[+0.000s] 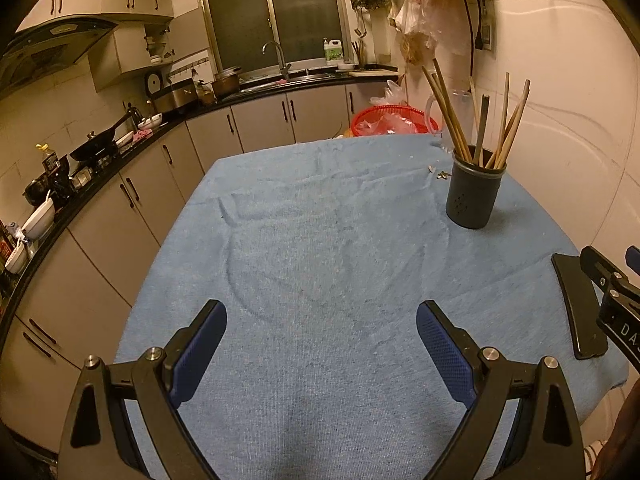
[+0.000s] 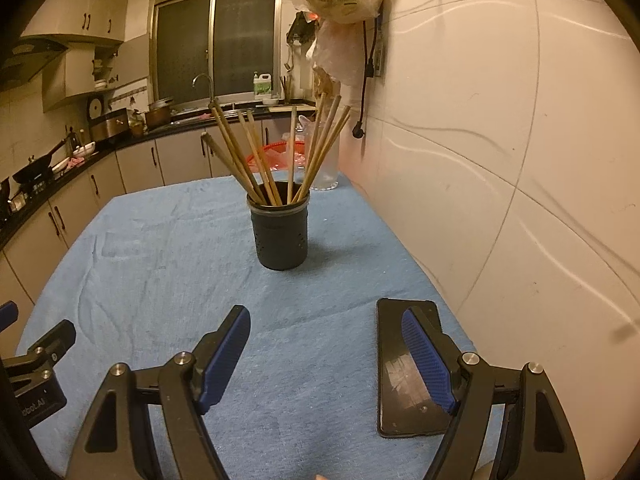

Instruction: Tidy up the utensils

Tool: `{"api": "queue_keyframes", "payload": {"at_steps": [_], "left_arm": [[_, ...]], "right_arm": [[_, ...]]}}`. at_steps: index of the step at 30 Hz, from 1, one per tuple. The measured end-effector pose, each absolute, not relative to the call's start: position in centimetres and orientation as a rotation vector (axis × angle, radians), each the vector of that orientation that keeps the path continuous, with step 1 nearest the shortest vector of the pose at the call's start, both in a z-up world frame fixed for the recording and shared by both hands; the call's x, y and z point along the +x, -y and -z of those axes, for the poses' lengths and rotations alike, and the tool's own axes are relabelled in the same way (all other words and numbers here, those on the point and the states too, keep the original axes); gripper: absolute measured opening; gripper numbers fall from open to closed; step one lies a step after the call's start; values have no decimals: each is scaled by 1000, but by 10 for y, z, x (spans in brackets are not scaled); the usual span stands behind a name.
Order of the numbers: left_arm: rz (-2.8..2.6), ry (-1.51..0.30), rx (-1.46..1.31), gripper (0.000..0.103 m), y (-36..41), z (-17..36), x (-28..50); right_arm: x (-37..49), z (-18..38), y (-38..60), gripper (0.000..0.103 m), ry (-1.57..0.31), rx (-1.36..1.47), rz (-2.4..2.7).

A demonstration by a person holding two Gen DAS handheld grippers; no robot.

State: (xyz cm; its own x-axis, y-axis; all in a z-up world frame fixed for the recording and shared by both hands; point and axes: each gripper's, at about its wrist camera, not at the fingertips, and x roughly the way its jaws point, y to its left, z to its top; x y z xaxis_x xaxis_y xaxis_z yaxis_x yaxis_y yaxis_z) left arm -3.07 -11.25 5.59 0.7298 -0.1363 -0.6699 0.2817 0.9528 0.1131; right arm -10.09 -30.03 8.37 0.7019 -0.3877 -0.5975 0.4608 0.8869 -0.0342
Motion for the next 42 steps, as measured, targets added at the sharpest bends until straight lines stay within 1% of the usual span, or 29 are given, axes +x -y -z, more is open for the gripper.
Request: {"api": "queue_keyframes", "payload": {"at_steps": [42], "left_arm": [[266,-726,228,96,117,-55,-42]], "right_arm": [[-103,-75,302,81,-659,127,478]]}}
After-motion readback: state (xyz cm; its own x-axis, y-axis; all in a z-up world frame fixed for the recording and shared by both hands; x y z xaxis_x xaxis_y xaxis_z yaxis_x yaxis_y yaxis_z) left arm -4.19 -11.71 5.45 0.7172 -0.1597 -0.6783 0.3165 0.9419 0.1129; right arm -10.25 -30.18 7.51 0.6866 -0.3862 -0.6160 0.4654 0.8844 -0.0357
